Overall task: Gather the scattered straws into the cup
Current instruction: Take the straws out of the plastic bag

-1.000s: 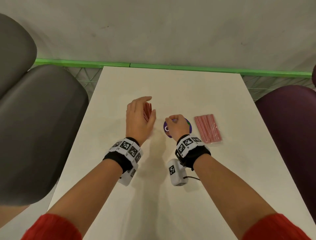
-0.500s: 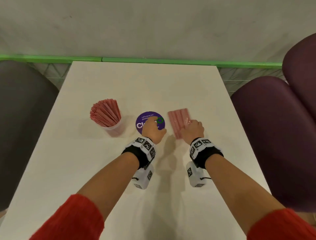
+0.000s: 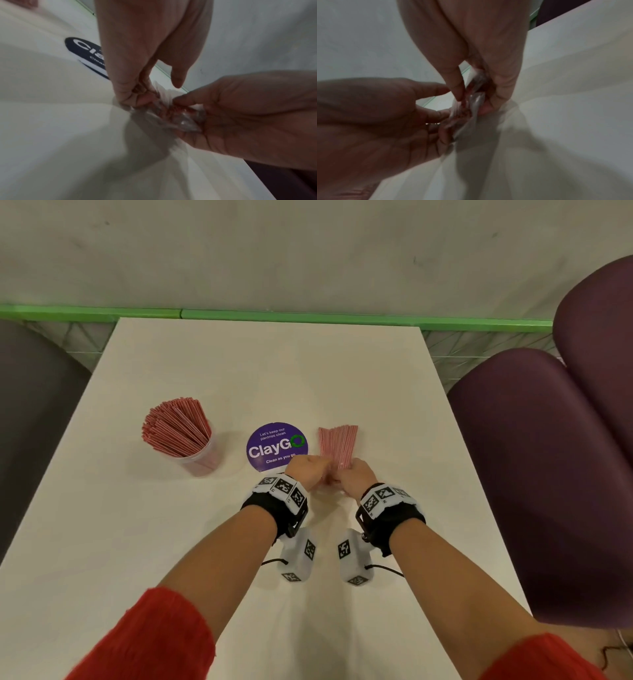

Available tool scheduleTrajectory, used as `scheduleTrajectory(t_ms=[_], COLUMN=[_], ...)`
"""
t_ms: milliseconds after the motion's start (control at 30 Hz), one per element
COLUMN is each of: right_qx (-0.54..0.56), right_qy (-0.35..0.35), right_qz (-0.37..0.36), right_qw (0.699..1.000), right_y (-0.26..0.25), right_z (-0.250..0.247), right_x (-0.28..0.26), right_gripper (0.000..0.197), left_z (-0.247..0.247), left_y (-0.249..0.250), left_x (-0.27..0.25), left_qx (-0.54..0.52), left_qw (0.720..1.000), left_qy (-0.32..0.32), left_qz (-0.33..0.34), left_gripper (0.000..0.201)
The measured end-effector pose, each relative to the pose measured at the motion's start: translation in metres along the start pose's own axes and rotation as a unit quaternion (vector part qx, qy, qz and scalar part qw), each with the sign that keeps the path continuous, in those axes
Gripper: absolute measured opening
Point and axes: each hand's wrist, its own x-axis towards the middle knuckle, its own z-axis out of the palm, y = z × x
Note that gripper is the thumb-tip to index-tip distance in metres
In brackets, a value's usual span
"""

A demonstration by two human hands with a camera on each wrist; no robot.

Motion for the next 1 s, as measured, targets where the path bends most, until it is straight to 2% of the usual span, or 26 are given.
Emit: scheduleTrajectory(t_ms=[100,133,200,267,333,400,467,600,700,800,900,1000], right_qx=[0.129,0.167,0.201,0.225,0.248,0.267,0.263,0.219,0.166,0.102,0.069,0.018], right_qy=[-0.068,-0.088,-0.109,-0.127,-0.142,-0.151,-0.148,-0.134,-0.091,-0.004,0.092,0.187], right_qz=[-0.023,-0.029,-0.039,-0.059,-0.072,-0.094,-0.126,-0.184,-0.209,-0.241,-0.271,-0.304], right_qw=[0.989,0.982,0.973,0.964,0.956,0.947,0.945,0.949,0.959,0.965,0.956,0.934], right_y=[-0.009,-0.011,-0.016,-0.019,-0.023,-0.024,-0.028,-0.04,-0.044,-0.046,-0.047,-0.046], right_z=[0.006,0.009,0.013,0.013,0.013,0.013,0.016,0.027,0.032,0.029,0.019,0.004], right_x=[-0.018,-0.024,-0.035,-0.044,-0.052,-0.057,-0.064,-0.078,-0.081,-0.079,-0.076,-0.078], right_gripper=[0.015,0.025,0.041,0.045,0.046,0.048,0.039,0.025,0.017,0.006,0.008,0.012], left_z=[-0.01,-0.015,-0.024,-0.036,-0.05,-0.062,-0.071,-0.085,-0.097,-0.109,-0.117,-0.122], left_y=[-0.004,-0.006,-0.011,-0.014,-0.015,-0.016,-0.015,-0.024,-0.031,-0.037,-0.044,-0.051], left_x=[-0.008,-0.009,-0.011,-0.017,-0.029,-0.042,-0.061,-0.085,-0.092,-0.098,-0.1,-0.099], left_qx=[-0.009,-0.04,-0.103,-0.152,-0.208,-0.255,-0.28,-0.303,-0.318,-0.316,-0.337,-0.397], left_qw=[1.0,0.999,0.994,0.987,0.976,0.963,0.953,0.94,0.934,0.934,0.928,0.907], left_qy=[-0.001,0.004,0.014,0.017,0.006,-0.019,-0.031,-0.04,-0.055,-0.043,-0.015,0.039], left_qz=[0.022,0.025,0.036,0.056,0.067,0.088,0.116,0.151,0.155,0.159,0.158,0.137], left_gripper=[0.029,0.032,0.042,0.046,0.044,0.03,0.019,0.027,0.031,0.029,0.031,0.031])
